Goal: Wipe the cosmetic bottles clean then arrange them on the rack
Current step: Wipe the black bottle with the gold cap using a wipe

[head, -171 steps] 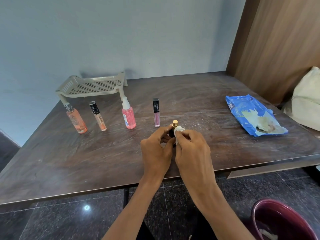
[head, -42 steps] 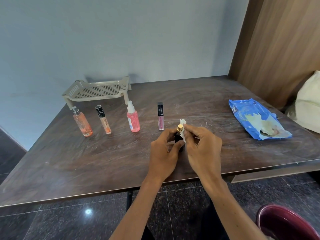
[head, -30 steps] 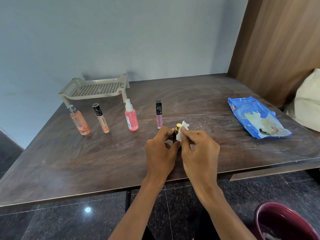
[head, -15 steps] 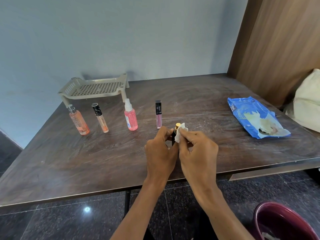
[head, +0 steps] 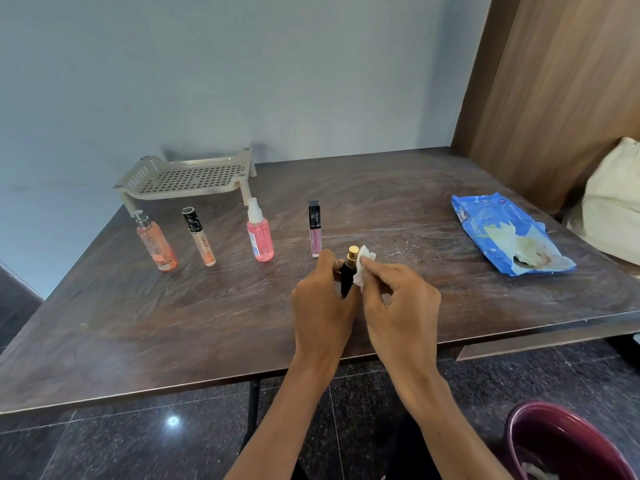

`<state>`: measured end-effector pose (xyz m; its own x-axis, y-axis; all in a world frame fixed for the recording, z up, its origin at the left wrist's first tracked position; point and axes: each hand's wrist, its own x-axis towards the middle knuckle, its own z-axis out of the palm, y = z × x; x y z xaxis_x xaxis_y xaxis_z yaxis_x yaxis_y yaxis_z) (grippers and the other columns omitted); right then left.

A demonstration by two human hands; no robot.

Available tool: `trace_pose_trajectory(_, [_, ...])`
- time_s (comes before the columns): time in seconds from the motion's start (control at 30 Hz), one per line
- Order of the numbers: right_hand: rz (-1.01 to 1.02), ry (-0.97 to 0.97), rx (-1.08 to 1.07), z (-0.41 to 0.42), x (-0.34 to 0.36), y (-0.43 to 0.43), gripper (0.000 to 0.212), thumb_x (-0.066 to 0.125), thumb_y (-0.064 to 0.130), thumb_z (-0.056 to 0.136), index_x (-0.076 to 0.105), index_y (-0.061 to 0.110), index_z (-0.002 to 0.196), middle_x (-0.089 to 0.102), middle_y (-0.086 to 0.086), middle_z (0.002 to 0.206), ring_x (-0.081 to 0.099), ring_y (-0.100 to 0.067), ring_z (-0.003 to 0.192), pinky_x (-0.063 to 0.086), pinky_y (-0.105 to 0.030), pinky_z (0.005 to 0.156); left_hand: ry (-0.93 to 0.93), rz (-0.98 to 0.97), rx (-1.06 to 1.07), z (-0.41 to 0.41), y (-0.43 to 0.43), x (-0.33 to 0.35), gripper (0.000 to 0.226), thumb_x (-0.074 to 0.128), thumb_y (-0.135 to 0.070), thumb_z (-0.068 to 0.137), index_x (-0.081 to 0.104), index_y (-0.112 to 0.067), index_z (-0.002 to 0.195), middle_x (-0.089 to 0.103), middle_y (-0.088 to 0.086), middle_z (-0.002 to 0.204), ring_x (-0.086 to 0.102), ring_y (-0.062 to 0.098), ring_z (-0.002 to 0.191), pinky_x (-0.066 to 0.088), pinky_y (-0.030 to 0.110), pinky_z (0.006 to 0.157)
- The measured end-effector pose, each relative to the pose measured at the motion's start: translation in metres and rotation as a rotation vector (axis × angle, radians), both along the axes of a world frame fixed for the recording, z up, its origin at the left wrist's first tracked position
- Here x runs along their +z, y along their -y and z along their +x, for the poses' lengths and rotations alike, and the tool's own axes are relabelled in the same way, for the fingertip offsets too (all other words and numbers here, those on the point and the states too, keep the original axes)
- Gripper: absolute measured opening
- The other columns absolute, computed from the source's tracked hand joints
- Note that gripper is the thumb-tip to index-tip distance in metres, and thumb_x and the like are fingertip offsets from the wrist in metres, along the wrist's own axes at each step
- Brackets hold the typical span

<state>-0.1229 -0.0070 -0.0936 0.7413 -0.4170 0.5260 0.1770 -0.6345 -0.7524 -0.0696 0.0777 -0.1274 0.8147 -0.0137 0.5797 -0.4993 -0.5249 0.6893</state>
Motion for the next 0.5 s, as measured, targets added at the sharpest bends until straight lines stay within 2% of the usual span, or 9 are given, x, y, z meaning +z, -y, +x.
trace_pose_trajectory(0.13, [0.178,-0.008,-0.002,0.005,0.002,0.005,0.019,0.064,0.017,0.093,0.073,0.019,0.109,0.070,0.017,0.089,0.065,0.007,0.085,0.047,-0.005,0.076,-0.034,0.024,-0.010,0.002,0.001,-0.002,0.028,0.078,-0.031,0.088,0.058,-0.018,0.104,0.072,-0.007,0.098,0.069,0.005,0.084,0.058,0.028,0.070])
trace_pose_trajectory(0.3, [0.220,-0.036,0.014,0.009,0.003,0.007,0.020,0.065,0.018,0.093,0.072,0.018,0.111,0.071,0.015,0.096,0.065,0.007,0.089,0.048,-0.006,0.081,-0.171,0.016,-0.149,0.003,-0.003,-0.001,0.054,0.069,-0.036,0.088,0.052,-0.026,0.139,0.066,-0.011,0.120,0.059,0.009,0.105,0.052,0.032,0.090])
trace_pose_trajectory(0.4, [0.194,-0.039,0.007,0.011,0.004,0.008,0.020,0.065,0.018,0.093,0.072,0.017,0.112,0.070,0.016,0.096,0.064,0.008,0.088,0.045,-0.001,0.079,-0.270,-0.007,-0.282,0.002,-0.009,0.001,0.055,0.061,-0.032,0.089,0.049,-0.039,0.142,0.064,-0.019,0.118,0.053,0.007,0.113,0.048,0.038,0.099])
trace_pose_trajectory(0.5, [0.180,-0.034,0.018,0.012,0.005,0.008,0.021,0.064,0.018,0.093,0.072,0.018,0.112,0.071,0.014,0.098,0.064,0.008,0.090,0.045,-0.003,0.080,-0.303,-0.062,-0.360,0.004,-0.011,0.000,0.050,0.057,-0.032,0.094,0.046,-0.054,0.138,0.065,-0.024,0.113,0.058,0.007,0.110,0.050,0.042,0.098])
